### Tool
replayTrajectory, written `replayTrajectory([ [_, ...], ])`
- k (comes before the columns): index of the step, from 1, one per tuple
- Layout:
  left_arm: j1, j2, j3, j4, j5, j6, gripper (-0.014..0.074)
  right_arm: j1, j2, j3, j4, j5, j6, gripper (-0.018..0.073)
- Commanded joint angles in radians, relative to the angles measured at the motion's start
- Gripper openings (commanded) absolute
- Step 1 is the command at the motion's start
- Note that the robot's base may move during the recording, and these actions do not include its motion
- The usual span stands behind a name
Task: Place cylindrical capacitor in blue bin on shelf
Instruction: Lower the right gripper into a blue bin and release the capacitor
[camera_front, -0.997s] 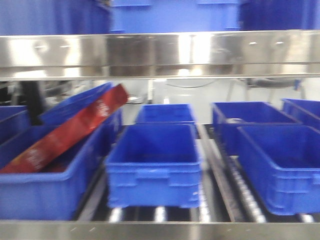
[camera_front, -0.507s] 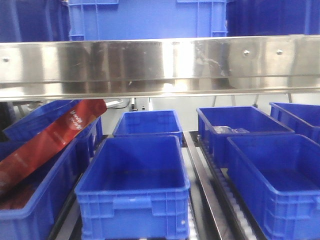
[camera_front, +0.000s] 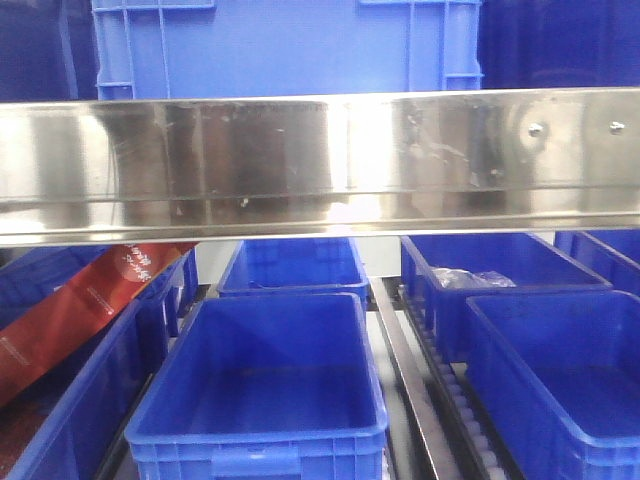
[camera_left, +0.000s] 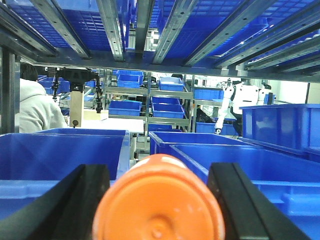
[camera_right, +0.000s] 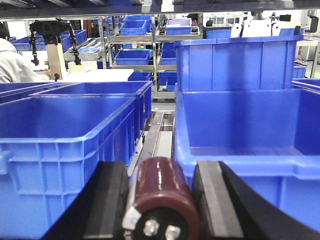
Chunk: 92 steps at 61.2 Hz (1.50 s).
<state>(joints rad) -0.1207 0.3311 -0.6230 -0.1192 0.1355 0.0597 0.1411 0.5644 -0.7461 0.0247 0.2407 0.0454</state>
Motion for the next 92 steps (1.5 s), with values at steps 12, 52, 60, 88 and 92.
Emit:
replayTrajectory([
  [12,-0.006,-0.006,-0.001,-0.008,-0.019,0.001,-0.0111,-0.001,-0.004,0.003,-0.004,-0.024,-0.004,-0.0163],
  [52,-0.006,-0.006,-0.001,-0.008,-0.019,0.001,-0.0111,-0.001,-0.004,0.003,-0.004,-0.024,-0.004,-0.0163],
  [60,-0.006,-0.006,-0.001,-0.008,-0.019,0.001,-0.0111,-0.001,-0.004,0.003,-0.004,-0.024,-0.004,-0.0163],
  [88,-0.006,0.169,-0.118,-0.008,-0.008,0.001,-0.0111,0.077,0.104,-0.072,-0.002,-0.174,-0.004,-0.0163],
  [92,-0.006,0.252,-0.176,-0.008,-0.003,0.001,-0.0111,0.114,0.167,-0.116,-0.004,-0.193,-0.004,-0.0163],
])
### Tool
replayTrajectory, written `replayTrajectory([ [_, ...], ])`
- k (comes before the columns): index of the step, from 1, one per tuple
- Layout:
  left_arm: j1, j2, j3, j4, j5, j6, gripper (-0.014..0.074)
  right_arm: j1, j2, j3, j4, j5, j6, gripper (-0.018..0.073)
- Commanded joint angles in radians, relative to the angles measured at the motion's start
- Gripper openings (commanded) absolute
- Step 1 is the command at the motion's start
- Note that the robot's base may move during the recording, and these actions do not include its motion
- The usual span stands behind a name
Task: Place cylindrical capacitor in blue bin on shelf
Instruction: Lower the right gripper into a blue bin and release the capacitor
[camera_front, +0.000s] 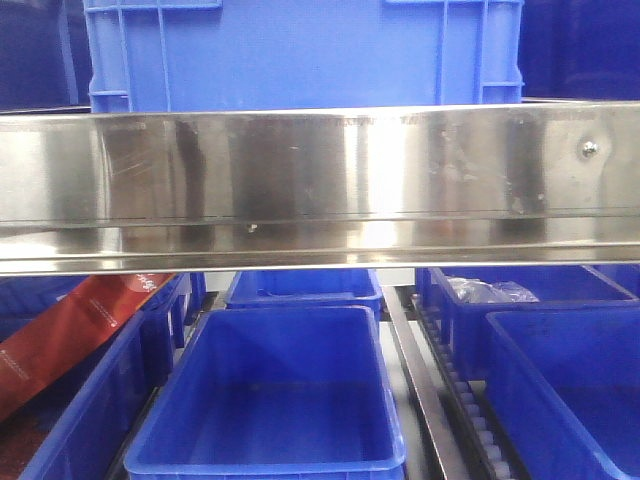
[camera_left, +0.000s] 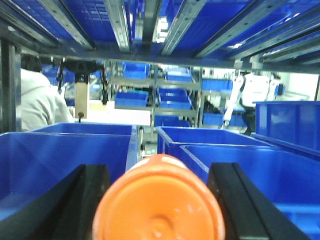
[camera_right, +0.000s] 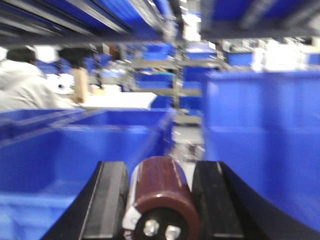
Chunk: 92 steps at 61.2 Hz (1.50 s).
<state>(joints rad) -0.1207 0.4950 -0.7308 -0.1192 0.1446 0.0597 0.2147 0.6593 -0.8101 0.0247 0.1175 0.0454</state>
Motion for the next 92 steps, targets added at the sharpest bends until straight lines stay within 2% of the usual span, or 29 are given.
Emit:
replayTrajectory([
  [1,-0.006,0.107,-0.081,-0.008,-0.009,0.001,-0.0111,0.049,0.094,-0.061,-0.004,-0.071,-0.004,-0.0163],
  [4,-0.009,0.182,-0.128,-0.008,-0.004,0.001,-0.0111,0.08,0.153,-0.093,-0.018,-0.082,-0.004,-0.0163],
  [10,-0.052,0.297,-0.221,-0.008,-0.004,0.001,-0.0111,0.136,0.276,-0.164,-0.025,-0.117,-0.004,-0.0163],
  [16,-0.145,0.435,-0.325,-0.006,-0.009,0.001,-0.0111,0.17,0.393,-0.237,-0.025,-0.152,-0.004,-0.0163],
  [24,-0.288,0.625,-0.443,0.0,-0.072,0.001,-0.0111,0.196,0.54,-0.341,-0.025,-0.174,-0.004,-0.0163],
  [30,-0.355,0.751,-0.515,0.0,-0.139,0.001,-0.0111,0.21,0.632,-0.416,-0.025,-0.181,-0.004,-0.0163],
  [37,-0.397,0.895,-0.579,0.0,-0.199,0.001,-0.0111,0.216,0.729,-0.478,-0.025,-0.186,-0.004,-0.0163],
  [45,-0.43,1.025,-0.668,0.0,-0.171,0.001,-0.0111,0.216,0.808,-0.527,-0.025,-0.184,-0.004,-0.0158],
  [49,-0.444,1.058,-0.693,0.0,-0.164,0.001,-0.0104,0.216,0.834,-0.541,-0.025,-0.176,-0.004,-0.0093],
  [53,-0.452,1.078,-0.708,0.0,-0.162,0.001,-0.0041,0.216,0.845,-0.545,-0.025,-0.168,-0.004,0.0042],
  [58,-0.456,1.091,-0.713,0.0,-0.162,0.001,0.0096,0.216,0.86,-0.545,0.005,-0.157,-0.004,0.0221],
  [60,-0.456,1.091,-0.713,0.0,-0.162,0.001,0.0179,0.216,0.861,-0.545,0.005,-0.155,-0.004,0.0288],
  [62,-0.456,1.091,-0.713,0.0,-0.159,0.001,0.0252,0.216,0.864,-0.545,0.005,-0.153,-0.004,0.0333],
  [67,-0.456,1.091,-0.715,0.0,-0.157,0.001,0.0508,0.216,0.864,-0.545,0.005,-0.148,-0.004,0.0421],
  [70,-0.456,1.091,-0.719,0.0,-0.153,0.001,0.0615,0.216,0.864,-0.545,0.005,-0.148,-0.004,0.0444],
  [71,-0.456,1.091,-0.719,0.0,-0.153,0.001,0.0625,0.216,0.862,-0.545,0.005,-0.148,-0.004,0.0448],
  [79,-0.456,1.074,-0.719,-0.003,-0.119,0.001,0.0494,0.216,0.839,-0.545,0.005,-0.117,-0.004,0.0444],
  [86,-0.453,1.024,-0.719,-0.003,-0.022,0.001,0.0274,0.216,0.786,-0.545,0.005,-0.062,-0.004,0.0434],
  [90,-0.45,0.993,-0.719,-0.003,0.021,0.001,0.0115,0.216,0.756,-0.545,0.005,-0.033,-0.004,0.0358],
  [92,-0.45,0.981,-0.719,-0.003,0.023,0.001,0.0051,0.216,0.739,-0.545,0.005,-0.019,-0.004,0.0283],
])
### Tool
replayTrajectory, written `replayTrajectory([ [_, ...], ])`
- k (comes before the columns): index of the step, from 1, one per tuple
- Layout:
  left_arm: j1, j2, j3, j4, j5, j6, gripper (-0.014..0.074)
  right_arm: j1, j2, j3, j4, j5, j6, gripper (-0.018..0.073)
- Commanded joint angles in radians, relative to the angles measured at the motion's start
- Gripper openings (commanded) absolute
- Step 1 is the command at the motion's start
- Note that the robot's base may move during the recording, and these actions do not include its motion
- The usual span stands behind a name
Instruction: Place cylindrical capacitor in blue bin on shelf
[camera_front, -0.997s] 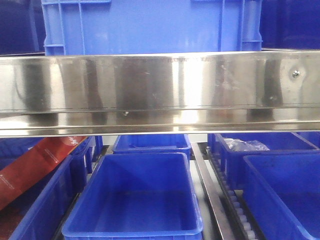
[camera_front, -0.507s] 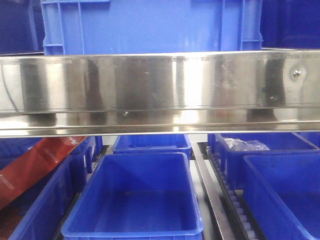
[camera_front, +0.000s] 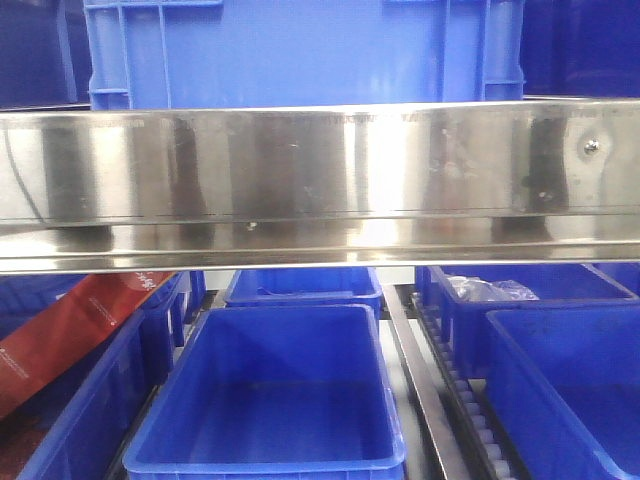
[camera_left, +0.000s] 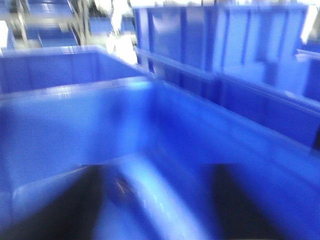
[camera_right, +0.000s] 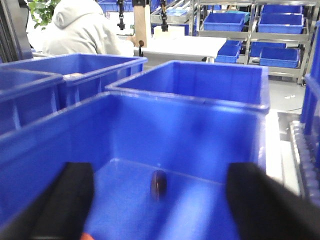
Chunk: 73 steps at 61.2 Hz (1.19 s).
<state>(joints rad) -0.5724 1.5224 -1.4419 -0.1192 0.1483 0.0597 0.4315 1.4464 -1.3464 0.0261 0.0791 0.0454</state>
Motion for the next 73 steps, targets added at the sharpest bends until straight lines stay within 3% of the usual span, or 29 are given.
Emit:
replayTrajectory([
  [1,0.001,-0.052,-0.008,-0.003,0.02,0.001,0.002,-0.001,-0.054,-0.009,0.004,0.022,-0.004,0.0247],
  [5,0.001,-0.074,-0.008,0.001,0.018,0.001,-0.0111,-0.001,-0.08,-0.009,0.004,0.032,-0.004,0.0043],
  [8,0.001,-0.092,-0.008,0.008,0.016,0.001,-0.0111,-0.001,-0.099,-0.009,0.004,0.032,-0.004,-0.0121],
  [10,0.001,-0.098,-0.008,0.008,0.017,0.001,-0.0111,-0.001,-0.108,-0.009,0.004,0.032,-0.004,-0.0167],
  [23,0.008,-0.195,0.02,0.008,0.021,0.001,-0.0111,-0.001,-0.185,0.0,0.004,0.067,-0.004,-0.0165],
  [31,0.008,-0.279,0.112,0.008,0.018,0.001,-0.0111,-0.001,-0.255,0.096,0.004,0.021,-0.004,-0.0165],
  [39,0.008,-0.385,0.28,0.008,-0.018,0.001,-0.0111,-0.001,-0.36,0.289,0.004,-0.061,-0.004,-0.0165],
  [51,0.008,-0.587,0.59,-0.033,-0.199,0.001,-0.0111,-0.001,-0.55,0.61,0.004,-0.176,-0.004,-0.0165],
  [64,0.008,-0.82,0.864,-0.033,-0.191,0.001,-0.0111,-0.001,-0.76,0.848,0.004,-0.176,-0.004,-0.0165],
  [73,0.01,-0.971,0.951,-0.033,-0.191,0.001,-0.0111,-0.001,-0.89,0.913,0.004,-0.139,-0.004,-0.0165],
])
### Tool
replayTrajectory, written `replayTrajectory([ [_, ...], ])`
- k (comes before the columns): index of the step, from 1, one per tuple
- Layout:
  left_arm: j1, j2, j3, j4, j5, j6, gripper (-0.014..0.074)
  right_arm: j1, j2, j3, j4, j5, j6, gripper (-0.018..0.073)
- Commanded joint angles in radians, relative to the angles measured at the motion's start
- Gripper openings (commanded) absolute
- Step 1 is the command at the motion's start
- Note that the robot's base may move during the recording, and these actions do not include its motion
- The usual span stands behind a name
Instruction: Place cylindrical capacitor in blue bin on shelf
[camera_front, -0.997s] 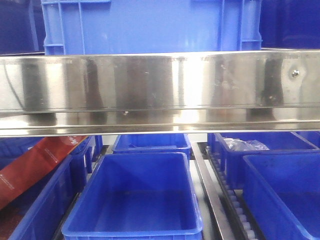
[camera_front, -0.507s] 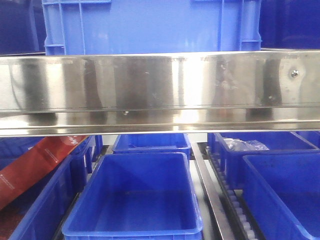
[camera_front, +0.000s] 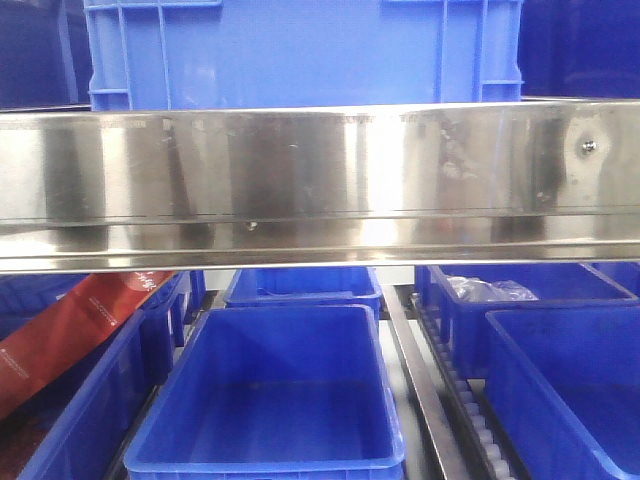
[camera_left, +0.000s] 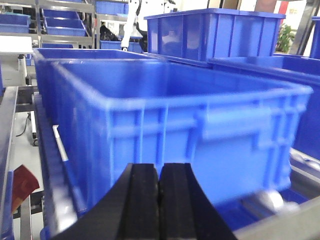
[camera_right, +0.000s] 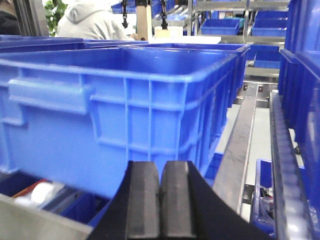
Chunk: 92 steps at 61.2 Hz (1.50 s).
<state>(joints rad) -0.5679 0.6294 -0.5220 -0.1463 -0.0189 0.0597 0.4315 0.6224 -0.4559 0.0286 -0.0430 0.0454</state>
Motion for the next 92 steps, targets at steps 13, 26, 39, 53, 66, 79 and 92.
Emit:
replayTrajectory([
  [13,0.005,-0.193,0.065,-0.006,-0.024,0.001,-0.0111,-0.001,-0.158,0.025,0.001,-0.003,-0.004,-0.0165],
  [26,0.005,-0.223,0.065,-0.006,-0.024,0.001,-0.0111,-0.001,-0.167,0.025,0.001,-0.01,-0.004,-0.0165],
  [39,0.005,-0.223,0.065,-0.006,-0.024,0.001,-0.0111,-0.001,-0.169,0.033,0.001,-0.012,-0.004,-0.0165],
  [53,0.005,-0.223,0.065,-0.006,-0.024,0.001,-0.0111,-0.172,-0.326,0.223,0.001,-0.018,-0.004,-0.0165],
  [66,0.005,-0.223,0.065,-0.006,-0.024,0.001,-0.0111,-0.344,-0.575,0.401,0.001,0.072,-0.004,-0.0165],
  [79,0.005,-0.225,0.065,-0.006,-0.017,0.001,-0.0111,-0.355,-0.622,0.456,-0.001,0.093,-0.004,-0.0165],
  [92,0.005,-0.225,0.065,-0.006,-0.016,0.001,-0.0111,-0.355,-0.622,0.456,-0.001,0.085,-0.004,-0.0165],
])
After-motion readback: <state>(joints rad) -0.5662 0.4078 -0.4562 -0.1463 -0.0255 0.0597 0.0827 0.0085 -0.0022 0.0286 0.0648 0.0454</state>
